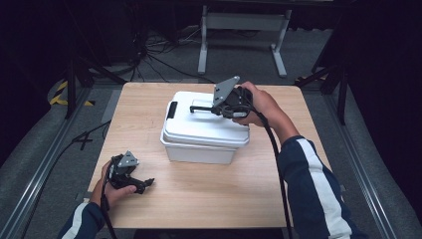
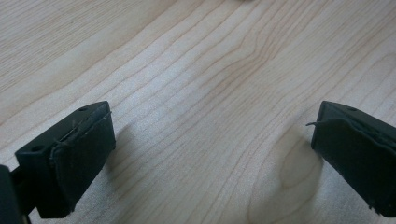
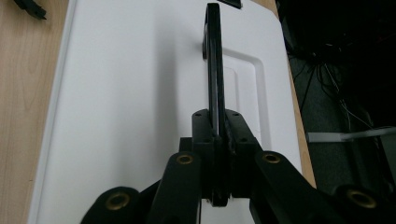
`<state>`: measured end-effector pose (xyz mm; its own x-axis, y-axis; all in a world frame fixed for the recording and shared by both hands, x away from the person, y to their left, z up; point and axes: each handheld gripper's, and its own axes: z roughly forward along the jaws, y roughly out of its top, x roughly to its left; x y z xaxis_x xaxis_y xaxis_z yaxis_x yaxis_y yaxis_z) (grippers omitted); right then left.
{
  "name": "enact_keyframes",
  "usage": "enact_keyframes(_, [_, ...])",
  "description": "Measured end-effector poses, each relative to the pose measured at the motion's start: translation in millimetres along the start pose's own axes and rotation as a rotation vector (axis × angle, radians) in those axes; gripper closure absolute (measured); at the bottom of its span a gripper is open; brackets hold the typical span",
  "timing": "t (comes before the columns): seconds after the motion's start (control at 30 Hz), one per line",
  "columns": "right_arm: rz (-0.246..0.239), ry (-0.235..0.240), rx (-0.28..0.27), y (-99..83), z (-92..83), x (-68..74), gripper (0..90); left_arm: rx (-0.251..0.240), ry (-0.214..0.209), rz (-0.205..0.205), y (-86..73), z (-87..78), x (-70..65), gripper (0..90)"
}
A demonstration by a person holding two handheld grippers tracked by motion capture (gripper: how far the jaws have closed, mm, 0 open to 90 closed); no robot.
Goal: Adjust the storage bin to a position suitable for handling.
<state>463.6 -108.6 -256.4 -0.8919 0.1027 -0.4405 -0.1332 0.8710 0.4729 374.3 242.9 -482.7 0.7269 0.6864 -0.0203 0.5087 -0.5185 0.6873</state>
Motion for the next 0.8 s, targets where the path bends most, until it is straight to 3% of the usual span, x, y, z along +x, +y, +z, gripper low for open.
enact_keyframes(0.47, [0.024, -0.031, -0.008, -21.2, -22.3, 1.3, 84.8, 0.000, 0.000, 0.000, 0.0, 0.0, 0.1, 0.2])
enact_keyframes(0.8, [0.066, -0.060, -0.001, -47.6, -42.1, 0.1, 84.8, -0.002, 0.000, 0.001, -0.1, 0.1, 0.1, 0.2])
